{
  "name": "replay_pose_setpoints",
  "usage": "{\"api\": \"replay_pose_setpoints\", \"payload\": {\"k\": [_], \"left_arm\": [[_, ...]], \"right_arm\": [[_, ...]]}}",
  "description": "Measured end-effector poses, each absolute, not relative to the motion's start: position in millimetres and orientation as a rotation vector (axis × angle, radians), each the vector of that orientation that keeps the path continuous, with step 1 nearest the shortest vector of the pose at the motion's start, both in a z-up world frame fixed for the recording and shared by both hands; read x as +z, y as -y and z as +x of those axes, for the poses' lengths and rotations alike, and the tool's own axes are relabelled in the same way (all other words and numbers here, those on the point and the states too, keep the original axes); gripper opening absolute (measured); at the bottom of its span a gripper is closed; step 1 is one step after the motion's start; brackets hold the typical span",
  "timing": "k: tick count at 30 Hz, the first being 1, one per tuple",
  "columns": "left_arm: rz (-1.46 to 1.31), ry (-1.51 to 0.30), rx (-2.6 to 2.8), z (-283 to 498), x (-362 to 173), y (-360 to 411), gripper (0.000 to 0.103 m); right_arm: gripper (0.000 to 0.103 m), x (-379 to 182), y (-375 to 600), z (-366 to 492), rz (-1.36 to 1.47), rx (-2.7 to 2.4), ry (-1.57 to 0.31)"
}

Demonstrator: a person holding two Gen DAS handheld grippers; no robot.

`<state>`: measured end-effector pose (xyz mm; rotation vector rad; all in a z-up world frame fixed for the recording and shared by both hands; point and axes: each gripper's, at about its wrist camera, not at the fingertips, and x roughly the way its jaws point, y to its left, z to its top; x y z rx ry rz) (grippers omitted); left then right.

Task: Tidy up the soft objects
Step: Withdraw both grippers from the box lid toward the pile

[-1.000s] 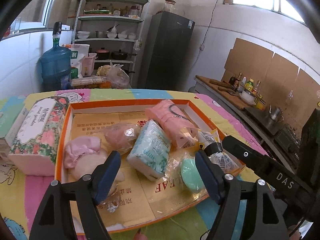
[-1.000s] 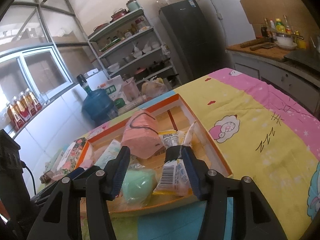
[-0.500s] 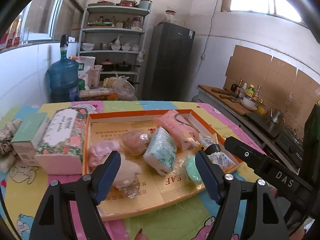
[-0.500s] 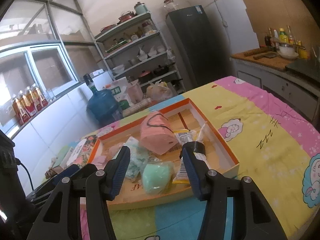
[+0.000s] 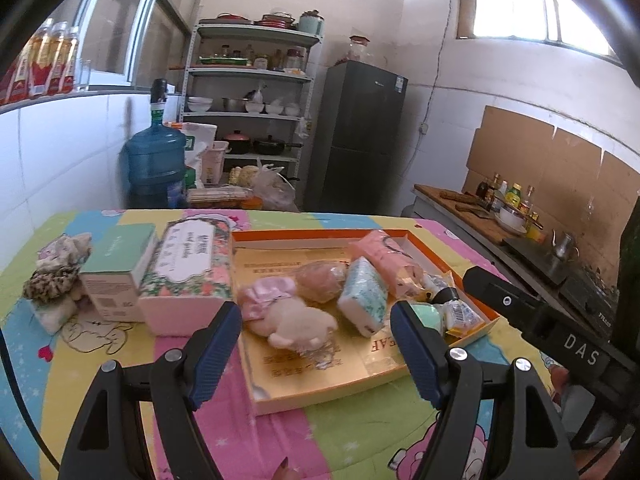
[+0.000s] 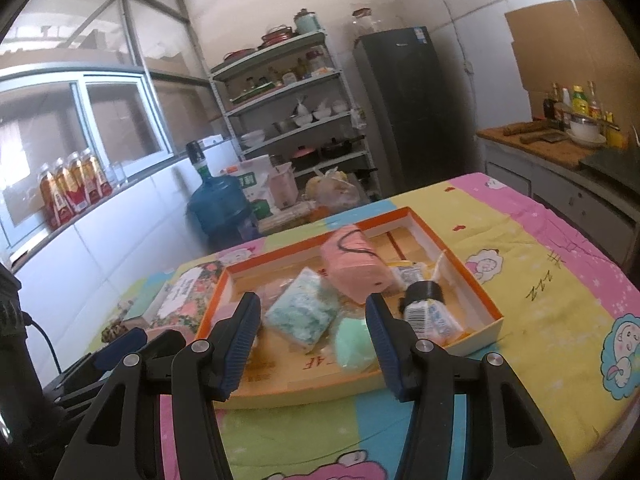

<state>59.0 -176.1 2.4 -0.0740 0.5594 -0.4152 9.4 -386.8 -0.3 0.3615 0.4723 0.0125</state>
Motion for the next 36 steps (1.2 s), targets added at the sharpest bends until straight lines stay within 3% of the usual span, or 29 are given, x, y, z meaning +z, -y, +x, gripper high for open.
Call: {"api": "replay_pose_setpoints", "payload": {"k": [36], "left_arm": [[-0.142, -0.499, -0.194, 44, 7, 12, 0.076]], "right_arm": [[0.056, 20, 210, 15, 0.176, 0.24, -0.479]]}}
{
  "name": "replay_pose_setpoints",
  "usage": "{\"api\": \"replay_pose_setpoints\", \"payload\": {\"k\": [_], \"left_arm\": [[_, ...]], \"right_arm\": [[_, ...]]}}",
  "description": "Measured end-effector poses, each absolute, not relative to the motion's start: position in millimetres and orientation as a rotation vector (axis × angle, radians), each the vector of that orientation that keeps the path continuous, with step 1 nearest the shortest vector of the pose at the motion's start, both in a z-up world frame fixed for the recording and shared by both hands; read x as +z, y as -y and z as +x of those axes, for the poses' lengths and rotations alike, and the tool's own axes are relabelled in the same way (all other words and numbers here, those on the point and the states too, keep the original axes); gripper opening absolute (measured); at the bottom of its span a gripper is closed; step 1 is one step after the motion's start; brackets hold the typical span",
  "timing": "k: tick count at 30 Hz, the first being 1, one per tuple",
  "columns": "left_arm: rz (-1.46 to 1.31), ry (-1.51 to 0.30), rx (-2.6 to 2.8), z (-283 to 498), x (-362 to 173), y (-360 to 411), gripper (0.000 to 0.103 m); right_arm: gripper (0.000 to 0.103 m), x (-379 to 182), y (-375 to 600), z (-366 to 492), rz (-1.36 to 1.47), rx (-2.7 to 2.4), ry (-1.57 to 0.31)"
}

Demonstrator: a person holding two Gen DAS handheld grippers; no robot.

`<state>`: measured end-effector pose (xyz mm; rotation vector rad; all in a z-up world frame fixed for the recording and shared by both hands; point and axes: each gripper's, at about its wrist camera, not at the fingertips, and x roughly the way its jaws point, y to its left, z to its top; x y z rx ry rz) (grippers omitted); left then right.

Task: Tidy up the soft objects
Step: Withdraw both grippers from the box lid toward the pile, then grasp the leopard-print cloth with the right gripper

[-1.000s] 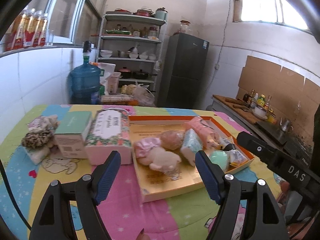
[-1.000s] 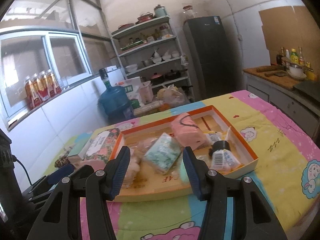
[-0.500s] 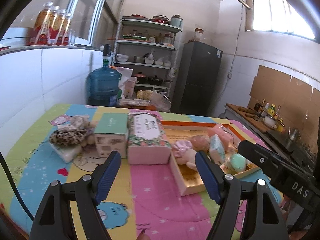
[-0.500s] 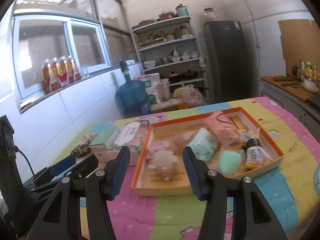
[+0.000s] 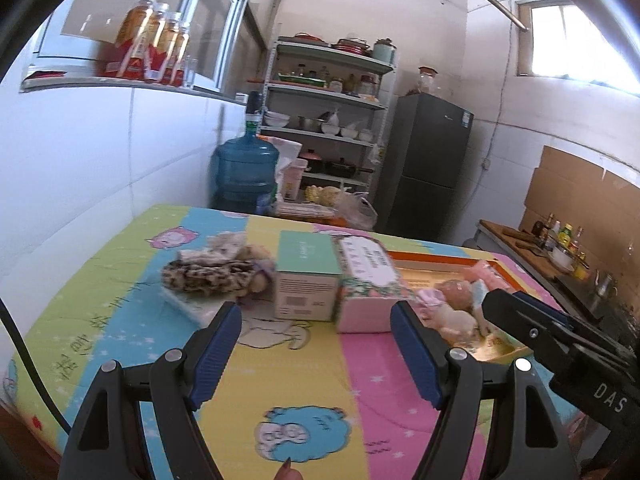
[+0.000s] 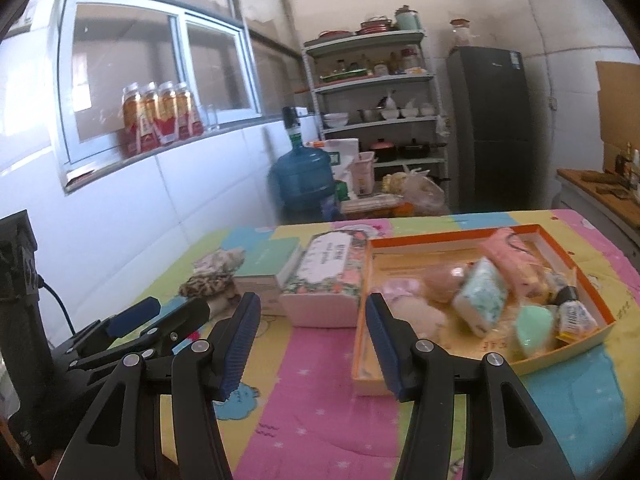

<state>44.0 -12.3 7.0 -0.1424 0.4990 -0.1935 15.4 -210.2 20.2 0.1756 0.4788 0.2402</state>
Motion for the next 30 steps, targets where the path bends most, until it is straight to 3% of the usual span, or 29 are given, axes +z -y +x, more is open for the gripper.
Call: {"api": "replay_pose_setpoints", "payload": {"k": [30], "left_arm": [[-0.254, -0.562, 0.07, 79, -37, -139, 0.076]], "right_arm": [[0.057, -9, 66, 100, 0.06, 0.498, -0.654]]}}
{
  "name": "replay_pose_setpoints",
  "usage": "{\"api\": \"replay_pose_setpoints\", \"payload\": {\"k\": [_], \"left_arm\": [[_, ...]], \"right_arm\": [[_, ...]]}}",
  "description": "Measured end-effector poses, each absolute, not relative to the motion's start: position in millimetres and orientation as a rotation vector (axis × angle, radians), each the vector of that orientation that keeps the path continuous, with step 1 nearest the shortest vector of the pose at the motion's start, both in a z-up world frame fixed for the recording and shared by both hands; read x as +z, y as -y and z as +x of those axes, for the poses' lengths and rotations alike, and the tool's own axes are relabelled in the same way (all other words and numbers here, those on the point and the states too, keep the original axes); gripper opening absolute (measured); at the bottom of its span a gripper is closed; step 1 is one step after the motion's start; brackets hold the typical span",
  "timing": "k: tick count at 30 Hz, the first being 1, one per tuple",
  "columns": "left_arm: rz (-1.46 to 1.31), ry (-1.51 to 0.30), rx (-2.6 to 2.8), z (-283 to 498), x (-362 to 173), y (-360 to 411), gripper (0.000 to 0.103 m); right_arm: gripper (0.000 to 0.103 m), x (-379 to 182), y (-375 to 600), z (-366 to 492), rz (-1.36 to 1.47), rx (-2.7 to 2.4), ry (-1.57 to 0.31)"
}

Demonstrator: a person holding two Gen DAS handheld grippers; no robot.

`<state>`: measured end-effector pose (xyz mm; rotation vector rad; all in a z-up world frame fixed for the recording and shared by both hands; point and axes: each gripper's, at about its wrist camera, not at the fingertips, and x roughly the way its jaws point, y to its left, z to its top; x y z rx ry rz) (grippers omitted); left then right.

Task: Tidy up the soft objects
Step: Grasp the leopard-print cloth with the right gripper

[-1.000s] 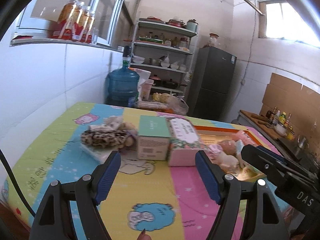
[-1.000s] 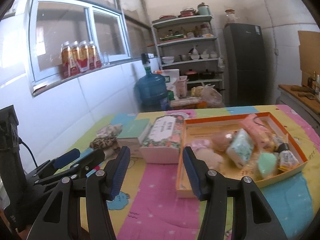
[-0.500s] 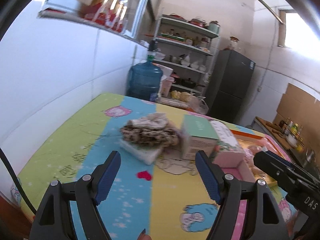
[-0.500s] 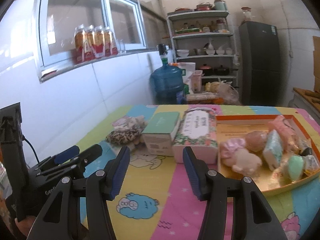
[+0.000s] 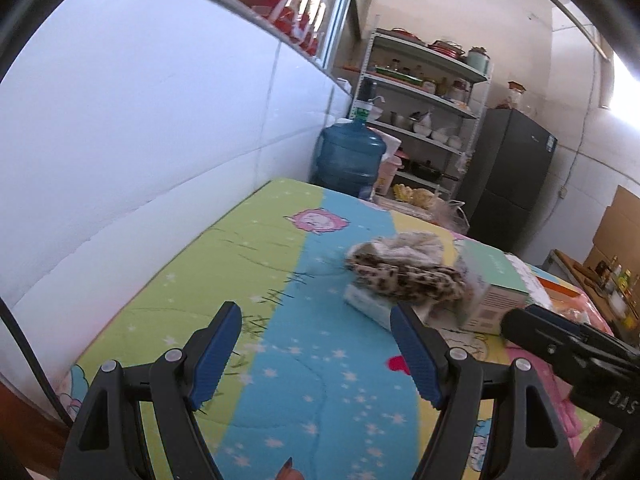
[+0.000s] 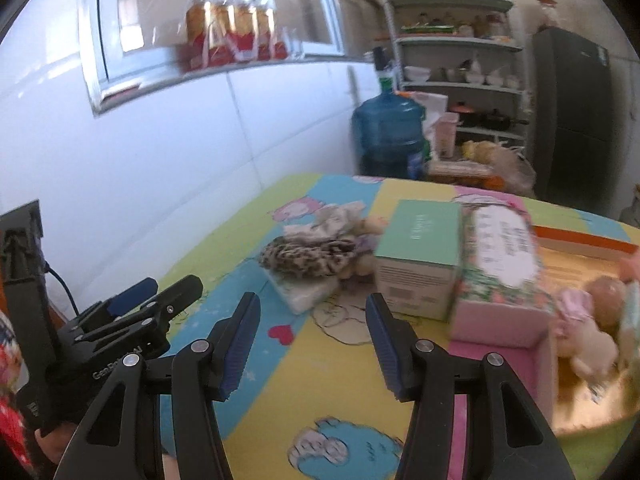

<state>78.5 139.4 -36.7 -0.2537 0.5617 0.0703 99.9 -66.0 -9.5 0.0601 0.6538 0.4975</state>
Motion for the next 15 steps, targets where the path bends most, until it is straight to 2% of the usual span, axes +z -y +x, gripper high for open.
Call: {"api": "replay_pose_setpoints", "payload": {"k": [15], "left_arm": [[-0.303, -0.578, 0.075, 91, -49, -170, 0.076]], "right_arm": [[0.057, -25, 2, 171, -0.096, 0.458, -0.708]]}}
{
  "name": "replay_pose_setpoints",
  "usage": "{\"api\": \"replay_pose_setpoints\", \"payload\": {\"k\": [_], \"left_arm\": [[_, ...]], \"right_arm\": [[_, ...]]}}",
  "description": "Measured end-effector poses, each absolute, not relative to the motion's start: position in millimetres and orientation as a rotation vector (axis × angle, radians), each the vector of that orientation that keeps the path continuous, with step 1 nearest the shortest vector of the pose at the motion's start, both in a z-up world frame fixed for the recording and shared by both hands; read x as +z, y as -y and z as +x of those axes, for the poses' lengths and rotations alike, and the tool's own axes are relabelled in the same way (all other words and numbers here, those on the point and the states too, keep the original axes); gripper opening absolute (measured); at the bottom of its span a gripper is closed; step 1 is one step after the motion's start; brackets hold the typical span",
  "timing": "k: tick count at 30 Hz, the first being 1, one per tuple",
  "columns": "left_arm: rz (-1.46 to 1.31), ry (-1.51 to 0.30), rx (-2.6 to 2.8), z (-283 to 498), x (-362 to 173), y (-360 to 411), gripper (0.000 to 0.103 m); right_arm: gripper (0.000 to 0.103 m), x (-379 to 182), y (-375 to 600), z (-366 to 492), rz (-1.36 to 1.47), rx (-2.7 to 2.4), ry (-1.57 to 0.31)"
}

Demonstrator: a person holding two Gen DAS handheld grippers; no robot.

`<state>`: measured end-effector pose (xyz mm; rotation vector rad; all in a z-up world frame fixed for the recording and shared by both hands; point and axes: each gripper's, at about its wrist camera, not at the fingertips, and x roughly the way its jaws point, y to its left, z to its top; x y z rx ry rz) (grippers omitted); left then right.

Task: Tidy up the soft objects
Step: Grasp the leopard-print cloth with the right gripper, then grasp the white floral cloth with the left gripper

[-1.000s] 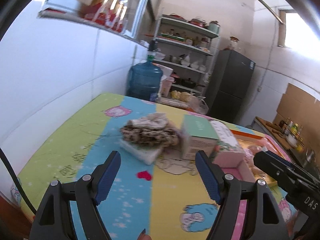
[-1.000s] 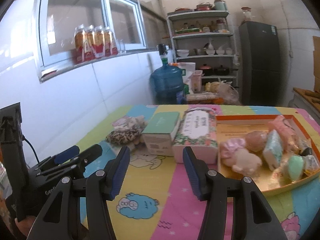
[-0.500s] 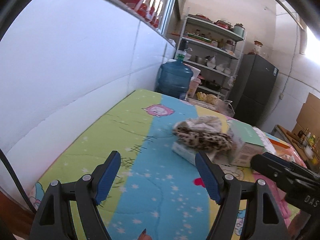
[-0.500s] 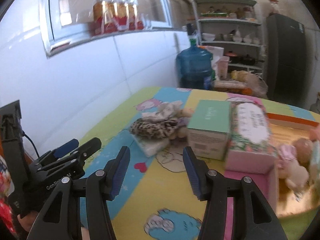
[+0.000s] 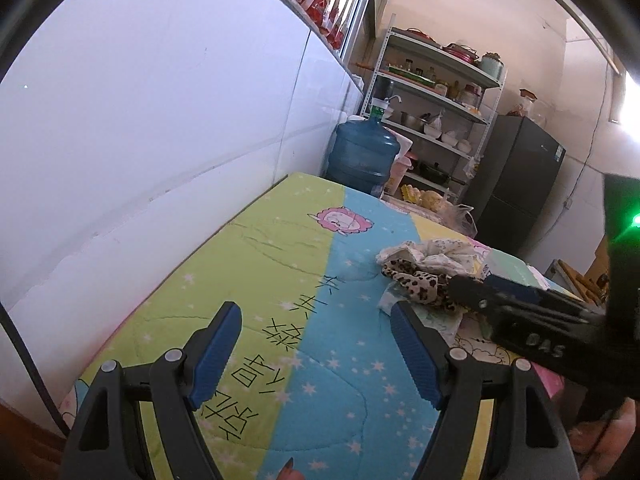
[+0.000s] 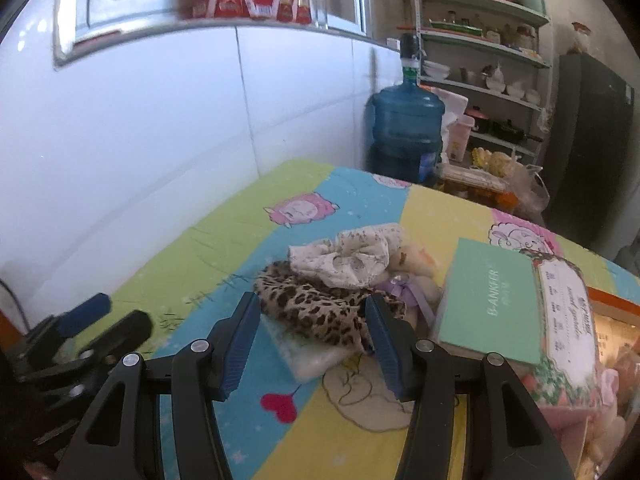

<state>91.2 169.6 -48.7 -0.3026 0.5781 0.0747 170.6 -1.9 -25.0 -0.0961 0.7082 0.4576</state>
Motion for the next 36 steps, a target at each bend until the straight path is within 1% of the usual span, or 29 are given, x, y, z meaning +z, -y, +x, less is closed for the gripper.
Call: {"api": "replay_pose_setpoints", "payload": {"k": [5, 6, 7, 8, 10, 11, 15, 24, 30, 36], "left_arm": [[-0.315, -0.588, 0.068, 96, -53, -173, 0.076], [-0.316, -0.589, 0.067, 96, -53, -174, 0.076], [-0.316, -0.591, 0.066, 96, -54, -174, 0.076], [-0.317, -0.593, 0.066, 97, -54, -174, 0.076], [-0.318, -0.594, 0.066, 97, -54, -175, 0.076], [-0.318, -0.594, 0.066, 97, -55, -175, 0.076], [-0.309, -0.595, 0.051, 98, -51, -174, 0.076], [-0.235, -0.565, -0.014, 111, -31, -149, 0.076], [-0.187, -0.582, -0.189, 141, -17, -112, 0.076], [-0.071, -0.62, -0.276, 180, -13, -66, 0.077]], "right_arm": [[0.056, -39, -3, 182, -0.11, 0.422, -0.755], [0.049, -41, -4, 183, -0.116, 0.418, -0.76], [0.029, -43, -6, 183, -0.123, 0.416, -0.762], [0.021, -45, -6, 183, -0.13, 0.413, -0.768], [0.015, -47, -4, 182, -0.116, 0.42, -0.769], [0.014, -47, -2, 181, -0.107, 0.424, -0.765], [0.012, -42, 5, 169, -0.093, 0.454, -0.752], [0.012, -20, 48, 111, -0.065, 0.528, -0.713], [0.012, 0, 98, 75, -0.017, 0.49, -0.659], [0.012, 5, 135, 58, 0.032, 0.448, -0.626]]}}
